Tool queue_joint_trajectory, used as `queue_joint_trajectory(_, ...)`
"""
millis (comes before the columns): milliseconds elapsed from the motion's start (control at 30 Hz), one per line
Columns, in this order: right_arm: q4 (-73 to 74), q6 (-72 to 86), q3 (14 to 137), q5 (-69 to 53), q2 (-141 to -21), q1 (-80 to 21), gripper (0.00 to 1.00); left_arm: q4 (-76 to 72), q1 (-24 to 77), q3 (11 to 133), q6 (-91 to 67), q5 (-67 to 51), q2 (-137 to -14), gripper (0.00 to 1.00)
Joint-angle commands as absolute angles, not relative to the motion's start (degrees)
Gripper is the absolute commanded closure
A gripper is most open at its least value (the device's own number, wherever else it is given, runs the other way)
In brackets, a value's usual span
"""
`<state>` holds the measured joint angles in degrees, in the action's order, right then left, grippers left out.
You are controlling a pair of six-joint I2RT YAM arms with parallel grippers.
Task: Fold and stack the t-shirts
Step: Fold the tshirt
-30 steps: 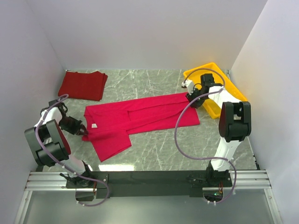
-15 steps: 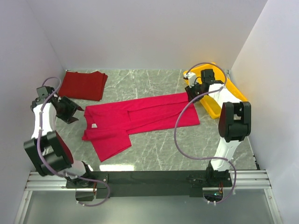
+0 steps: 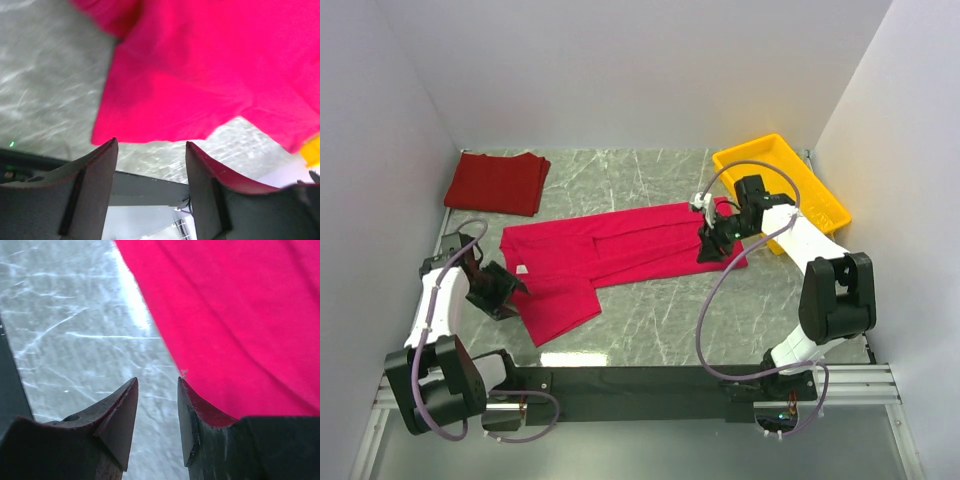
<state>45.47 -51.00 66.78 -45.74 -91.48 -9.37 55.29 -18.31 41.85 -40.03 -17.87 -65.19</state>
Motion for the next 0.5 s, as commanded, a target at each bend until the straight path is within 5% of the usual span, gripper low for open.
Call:
queue_joint_trajectory(0, 42.64, -49.58, 65.31, -48.78, -89.65, -9.67, 0.55, 60.45, -16.97, 40.18, -43.94, -11.96, -63.72, 0.41)
queue_joint_trajectory(67, 41.49, -47.74, 65.39, -48.61, -89.74, -9.58, 0.55, 60.56, -14.52, 39.20, -44.56, -10.99, -65.74, 0.47)
queue_joint_trajectory(467, 37.62, -44.56, 65.30, -48.16, -89.47, -9.58, 0.56, 60.91, -3.61, 39.90, -49.04, -6.33, -78.13, 0.48)
